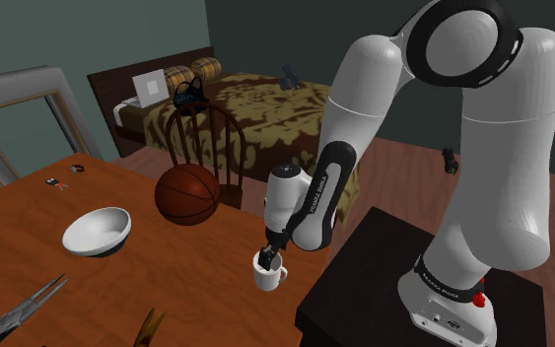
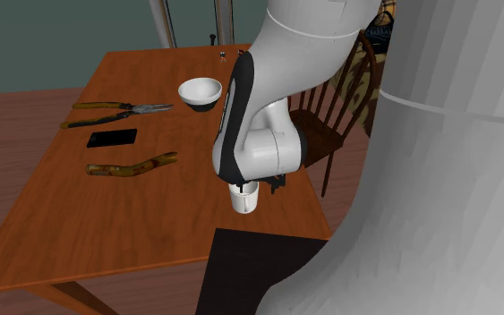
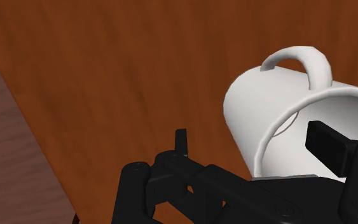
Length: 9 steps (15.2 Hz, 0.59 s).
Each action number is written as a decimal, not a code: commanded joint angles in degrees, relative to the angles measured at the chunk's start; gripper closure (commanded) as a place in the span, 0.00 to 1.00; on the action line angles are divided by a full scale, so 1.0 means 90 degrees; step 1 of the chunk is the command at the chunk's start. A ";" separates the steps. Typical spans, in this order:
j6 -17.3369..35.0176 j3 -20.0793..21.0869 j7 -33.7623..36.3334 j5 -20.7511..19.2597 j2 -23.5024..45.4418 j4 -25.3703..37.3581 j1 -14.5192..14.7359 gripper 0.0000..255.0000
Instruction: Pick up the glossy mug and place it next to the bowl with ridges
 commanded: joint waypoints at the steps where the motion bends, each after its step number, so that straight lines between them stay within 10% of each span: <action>1: 0.0018 -0.0007 0.0000 -0.0004 0.0019 0.0002 0.0004 0.00; 5: 0.0017 -0.0007 0.0001 -0.0004 0.0018 0.0002 0.0004 0.00; 6: 0.0017 -0.0007 0.0001 -0.0004 0.0018 0.0002 0.0004 1.00; 9: 0.0017 -0.0007 0.0001 -0.0004 0.0018 0.0002 0.0004 1.00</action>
